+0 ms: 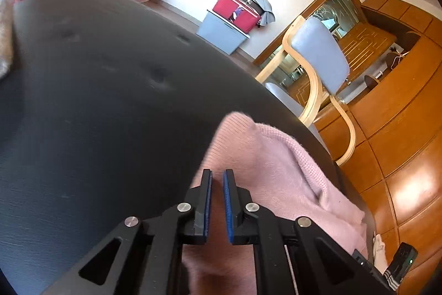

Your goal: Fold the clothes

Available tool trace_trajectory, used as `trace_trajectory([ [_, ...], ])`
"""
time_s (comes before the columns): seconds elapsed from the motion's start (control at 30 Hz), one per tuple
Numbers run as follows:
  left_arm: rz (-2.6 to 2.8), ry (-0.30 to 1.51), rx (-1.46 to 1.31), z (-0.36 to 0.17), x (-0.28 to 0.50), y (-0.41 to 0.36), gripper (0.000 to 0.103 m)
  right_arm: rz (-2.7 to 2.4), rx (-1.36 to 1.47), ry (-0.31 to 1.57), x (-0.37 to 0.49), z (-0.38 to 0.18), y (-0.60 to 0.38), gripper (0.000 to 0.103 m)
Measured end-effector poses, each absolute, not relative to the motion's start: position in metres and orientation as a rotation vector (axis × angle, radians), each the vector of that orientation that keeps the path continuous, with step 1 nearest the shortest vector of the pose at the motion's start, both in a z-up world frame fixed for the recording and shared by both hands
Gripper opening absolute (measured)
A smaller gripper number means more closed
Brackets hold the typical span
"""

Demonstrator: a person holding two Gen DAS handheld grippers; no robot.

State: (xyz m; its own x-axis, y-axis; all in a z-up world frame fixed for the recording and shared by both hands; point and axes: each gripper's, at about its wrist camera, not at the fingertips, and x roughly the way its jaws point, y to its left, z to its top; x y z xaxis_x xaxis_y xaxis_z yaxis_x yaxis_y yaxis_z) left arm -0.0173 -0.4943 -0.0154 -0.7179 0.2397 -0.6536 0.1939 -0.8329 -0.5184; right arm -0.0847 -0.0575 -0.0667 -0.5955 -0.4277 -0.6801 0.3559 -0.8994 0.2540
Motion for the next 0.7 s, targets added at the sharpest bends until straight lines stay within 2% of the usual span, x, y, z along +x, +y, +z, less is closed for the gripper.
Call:
trace_trajectory([
  [0.23,2.711,-0.648,-0.983,0.019,0.009,-0.440,0.019,-2.460,1.085,-0.156,-0.088,-0.070,-0.060,0.000],
  [0.43,2.561,-0.352,-1.145,0.002,-0.006,-0.373,0.020,-2.452,1.019,-0.082,-0.071,-0.049,-0.082,0.004],
  [0.53,2.510,-0.408,-1.199,-0.010,-0.013,-0.376,0.021,-2.370,0.956,-0.053,-0.057,-0.037,-0.099,0.004],
  [0.7,2.444,-0.589,-1.168,-0.018,-0.013,-0.396,0.021,-2.309,1.054,-0.006,-0.070,-0.053,-0.122,0.005],
])
